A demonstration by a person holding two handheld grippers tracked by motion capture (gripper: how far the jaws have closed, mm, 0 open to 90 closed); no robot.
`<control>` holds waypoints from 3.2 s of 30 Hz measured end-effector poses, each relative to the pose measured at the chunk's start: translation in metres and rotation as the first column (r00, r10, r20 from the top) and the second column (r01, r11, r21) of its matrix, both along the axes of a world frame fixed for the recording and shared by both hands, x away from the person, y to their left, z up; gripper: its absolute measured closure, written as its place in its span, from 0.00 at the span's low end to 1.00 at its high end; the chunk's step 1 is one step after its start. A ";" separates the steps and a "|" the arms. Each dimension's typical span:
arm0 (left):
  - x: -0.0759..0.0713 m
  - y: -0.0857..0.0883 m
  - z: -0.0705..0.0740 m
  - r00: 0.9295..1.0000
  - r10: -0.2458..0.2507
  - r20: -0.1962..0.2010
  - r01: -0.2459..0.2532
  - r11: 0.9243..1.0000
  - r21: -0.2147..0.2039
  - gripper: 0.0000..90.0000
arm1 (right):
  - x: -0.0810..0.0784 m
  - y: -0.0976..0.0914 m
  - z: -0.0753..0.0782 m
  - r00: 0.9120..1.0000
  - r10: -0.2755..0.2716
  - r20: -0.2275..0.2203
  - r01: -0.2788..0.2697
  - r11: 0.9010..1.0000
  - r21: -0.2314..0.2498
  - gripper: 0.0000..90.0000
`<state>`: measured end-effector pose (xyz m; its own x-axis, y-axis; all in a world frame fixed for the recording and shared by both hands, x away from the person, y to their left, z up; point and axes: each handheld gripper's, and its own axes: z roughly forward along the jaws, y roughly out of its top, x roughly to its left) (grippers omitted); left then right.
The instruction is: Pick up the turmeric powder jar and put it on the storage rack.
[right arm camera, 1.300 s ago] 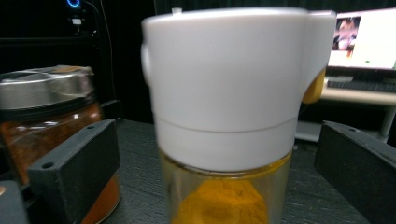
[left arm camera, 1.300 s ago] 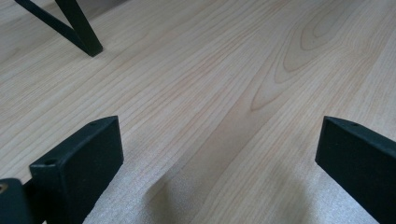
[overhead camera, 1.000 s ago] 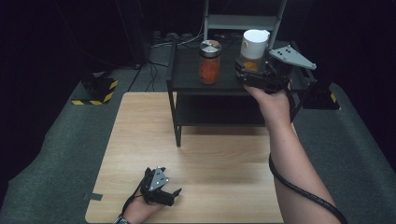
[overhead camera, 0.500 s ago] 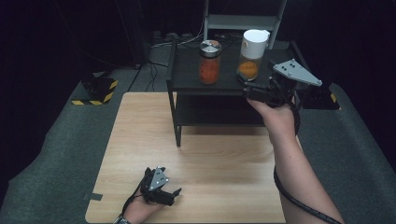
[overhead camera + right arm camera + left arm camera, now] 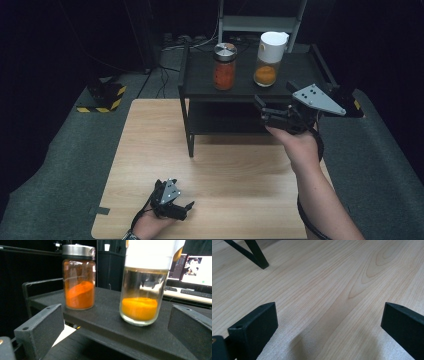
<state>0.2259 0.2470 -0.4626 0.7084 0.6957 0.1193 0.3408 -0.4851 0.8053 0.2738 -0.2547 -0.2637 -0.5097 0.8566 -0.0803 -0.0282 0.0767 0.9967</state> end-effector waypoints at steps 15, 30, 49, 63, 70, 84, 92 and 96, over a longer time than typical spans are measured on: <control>-0.001 0.000 0.000 1.000 0.000 0.002 0.000 1.000 -0.001 0.01 | -0.017 -0.006 -0.032 1.000 0.014 -0.003 -0.014 0.999 -0.044 0.00; -0.001 0.001 0.000 1.000 -0.003 0.004 0.003 1.000 -0.001 0.01 | -0.024 -0.008 -0.057 0.999 0.026 -0.031 -0.028 0.997 -0.070 0.00; -0.001 0.001 -0.001 1.000 -0.003 0.006 0.003 1.000 -0.006 0.01 | -0.029 -0.008 -0.096 0.994 0.038 -0.099 -0.049 0.993 -0.112 0.00; -0.001 0.001 -0.001 1.000 -0.006 0.007 0.006 1.000 -0.003 0.01 | -0.034 -0.011 -0.129 0.989 0.037 -0.142 -0.057 0.989 -0.139 0.00; -0.002 -0.002 0.000 1.000 -0.004 0.012 0.004 1.000 0.011 0.01 | -0.036 -0.012 -0.149 0.983 0.039 -0.177 -0.069 0.984 -0.165 0.00; -0.003 -0.002 0.000 1.000 -0.004 0.016 0.004 1.000 0.013 0.01 | -0.040 -0.016 -0.186 0.972 0.030 -0.232 -0.076 0.978 -0.193 0.00; -0.004 -0.002 -0.001 1.000 -0.010 0.023 0.010 1.000 0.015 0.01 | -0.045 -0.020 -0.208 0.964 0.013 -0.264 -0.067 0.978 -0.196 0.00; -0.005 -0.002 -0.001 1.000 -0.007 0.026 0.007 1.000 0.012 0.01 | -0.047 -0.022 -0.218 0.961 0.008 -0.277 -0.068 0.976 -0.209 0.00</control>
<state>0.2214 0.2454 -0.4639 0.7099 0.6889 0.1465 0.3160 -0.4975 0.8078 0.2263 -0.2764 -0.4820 -0.5698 0.8140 -0.1131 0.2356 0.2937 0.9264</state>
